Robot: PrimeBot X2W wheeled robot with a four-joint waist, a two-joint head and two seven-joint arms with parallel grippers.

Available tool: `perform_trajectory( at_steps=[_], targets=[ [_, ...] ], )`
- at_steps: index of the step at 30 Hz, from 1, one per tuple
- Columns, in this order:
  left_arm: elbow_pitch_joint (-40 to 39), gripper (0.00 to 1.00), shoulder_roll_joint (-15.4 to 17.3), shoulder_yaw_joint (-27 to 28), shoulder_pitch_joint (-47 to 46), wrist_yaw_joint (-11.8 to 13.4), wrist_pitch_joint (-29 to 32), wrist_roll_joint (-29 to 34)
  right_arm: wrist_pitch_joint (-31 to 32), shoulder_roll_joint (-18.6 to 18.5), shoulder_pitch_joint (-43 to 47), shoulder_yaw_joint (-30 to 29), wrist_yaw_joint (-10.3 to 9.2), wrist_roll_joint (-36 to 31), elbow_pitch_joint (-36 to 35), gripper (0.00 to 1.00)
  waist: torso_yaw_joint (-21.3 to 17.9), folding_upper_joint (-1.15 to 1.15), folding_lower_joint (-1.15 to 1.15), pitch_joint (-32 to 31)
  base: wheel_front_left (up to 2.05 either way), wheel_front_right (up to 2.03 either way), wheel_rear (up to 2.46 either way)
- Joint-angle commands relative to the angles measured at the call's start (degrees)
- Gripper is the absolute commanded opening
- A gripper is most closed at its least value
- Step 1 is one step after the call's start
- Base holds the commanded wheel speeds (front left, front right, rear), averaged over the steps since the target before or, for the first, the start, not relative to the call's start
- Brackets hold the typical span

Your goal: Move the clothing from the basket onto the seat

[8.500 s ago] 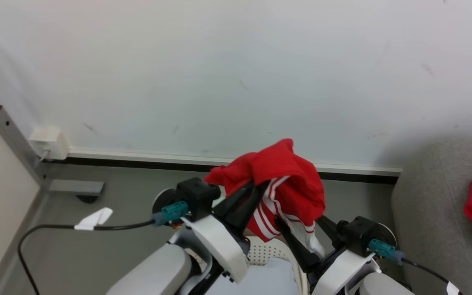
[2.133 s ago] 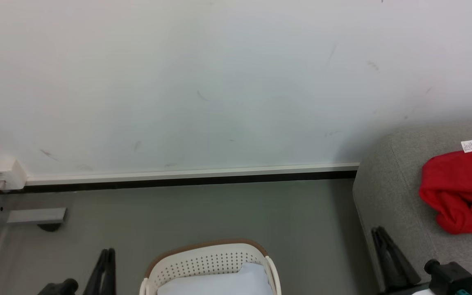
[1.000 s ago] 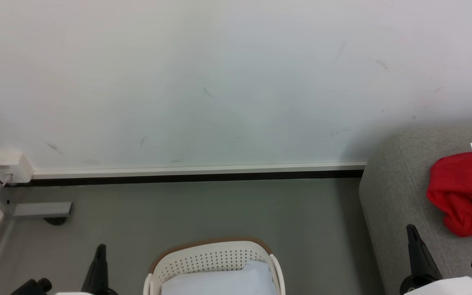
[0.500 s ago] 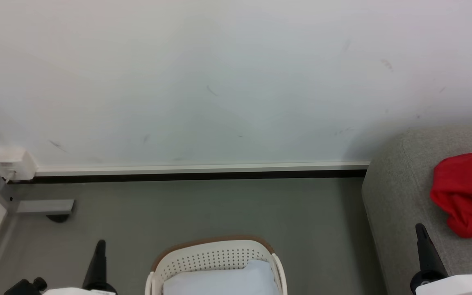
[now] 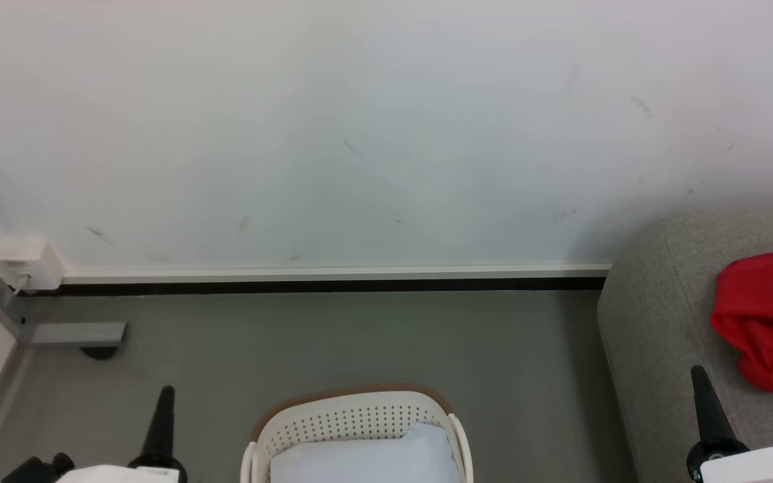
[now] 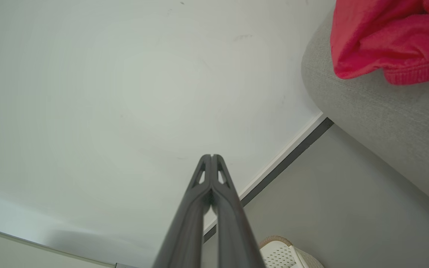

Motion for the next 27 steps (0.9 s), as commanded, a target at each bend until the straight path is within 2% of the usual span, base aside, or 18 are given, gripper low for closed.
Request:
perform_trajectory(
  at_steps=[1,27],
  targets=[
    [-0.71,0.00,0.18,0.28,-1.18,-0.48,0.35,-1.98,0.37,0.03,-1.44,-0.58,-0.06,1.37,-0.74,0.00,0.06,0.00,0.00,0.03,0.00,0.00,0.00],
    [-1.13,0.00,-0.08,1.04,-2.06,-0.97,4.00,-15.46,4.11,0.76,-1.62,-3.99,-0.08,13.30,-0.90,0.00,1.05,0.00,0.00,0.47,0.00,0.00,0.00]
  ],
)
